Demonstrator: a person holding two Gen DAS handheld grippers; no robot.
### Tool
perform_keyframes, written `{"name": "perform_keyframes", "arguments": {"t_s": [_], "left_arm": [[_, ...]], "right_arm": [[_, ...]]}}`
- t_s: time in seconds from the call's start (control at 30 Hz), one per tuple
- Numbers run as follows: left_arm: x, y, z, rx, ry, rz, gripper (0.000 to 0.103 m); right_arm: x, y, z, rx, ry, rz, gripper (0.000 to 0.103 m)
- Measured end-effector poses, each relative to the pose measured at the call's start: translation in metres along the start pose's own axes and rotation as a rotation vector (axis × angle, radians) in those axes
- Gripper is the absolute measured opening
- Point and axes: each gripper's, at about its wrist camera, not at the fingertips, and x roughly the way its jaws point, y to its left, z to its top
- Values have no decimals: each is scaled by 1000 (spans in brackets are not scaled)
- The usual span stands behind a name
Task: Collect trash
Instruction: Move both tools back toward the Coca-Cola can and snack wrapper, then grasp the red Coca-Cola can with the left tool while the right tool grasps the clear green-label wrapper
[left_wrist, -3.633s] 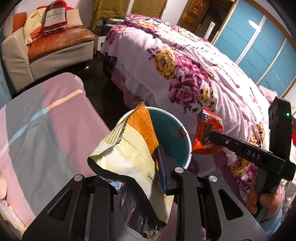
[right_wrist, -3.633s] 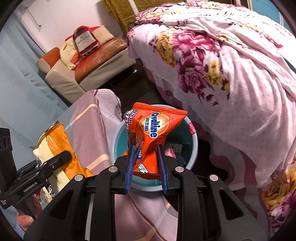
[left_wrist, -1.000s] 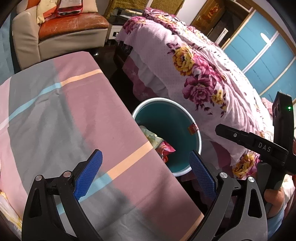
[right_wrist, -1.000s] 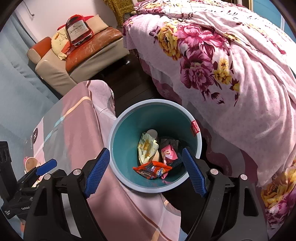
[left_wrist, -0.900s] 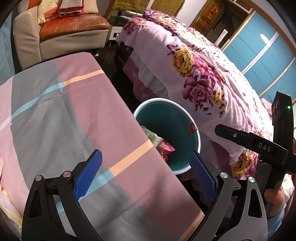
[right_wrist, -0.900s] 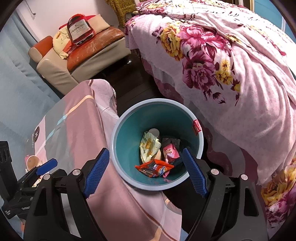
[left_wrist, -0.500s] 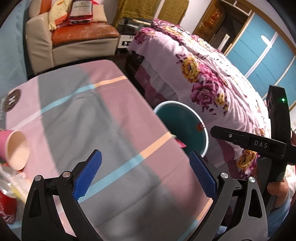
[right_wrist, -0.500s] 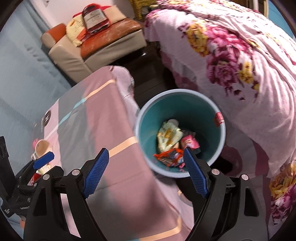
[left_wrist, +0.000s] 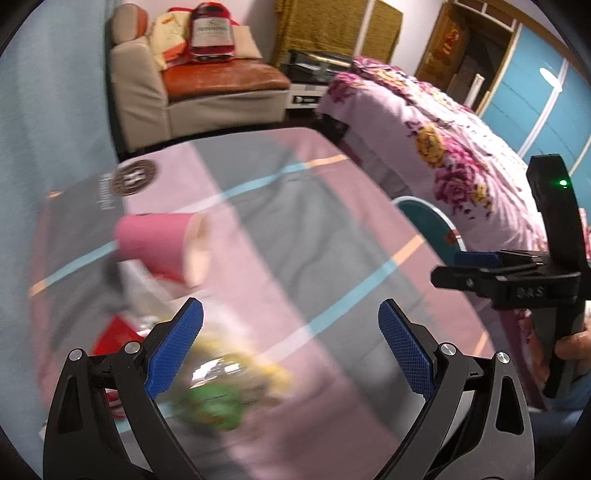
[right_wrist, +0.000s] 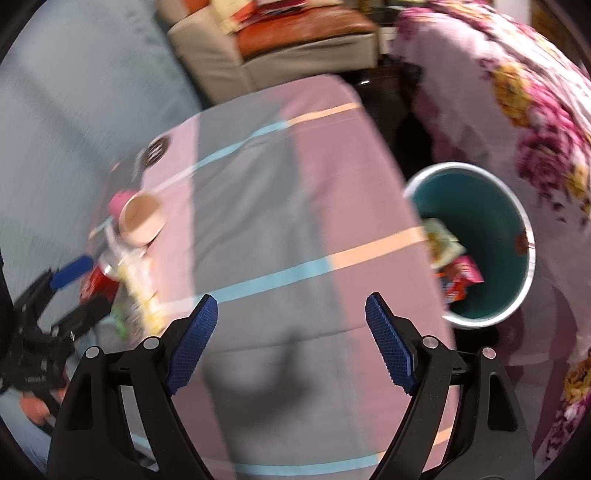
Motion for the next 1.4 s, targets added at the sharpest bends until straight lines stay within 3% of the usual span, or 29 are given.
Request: {"name": "perform_keyframes", "arguments": {"t_s": [0.23, 0.47, 0.73, 1.0, 1.03, 1.1, 1.4], "left_arm": [[-19, 70, -30, -57, 17, 92, 96], [-23, 122, -56, -131, 44, 137, 96], [-17, 141, -66, -133, 73, 148, 96], [-6, 160, -66, -168, 80, 116, 96], [-5, 160, -66, -168, 82, 115, 96], [-3, 161, -67, -170, 87, 112, 96], [8, 155, -62, -123, 110, 90, 96]], "right_arm": [[30, 74, -10, -126, 83, 44, 79], [55, 133, -27, -207, 148, 113, 79], [78, 161, -37, -199, 223, 209, 70], [107, 170, -31, -166, 247, 232, 69], [111, 170, -30, -159, 252, 239, 65], [117, 169, -30, -147, 274, 256, 44], [99, 153, -22, -130, 241, 270, 35]]}}
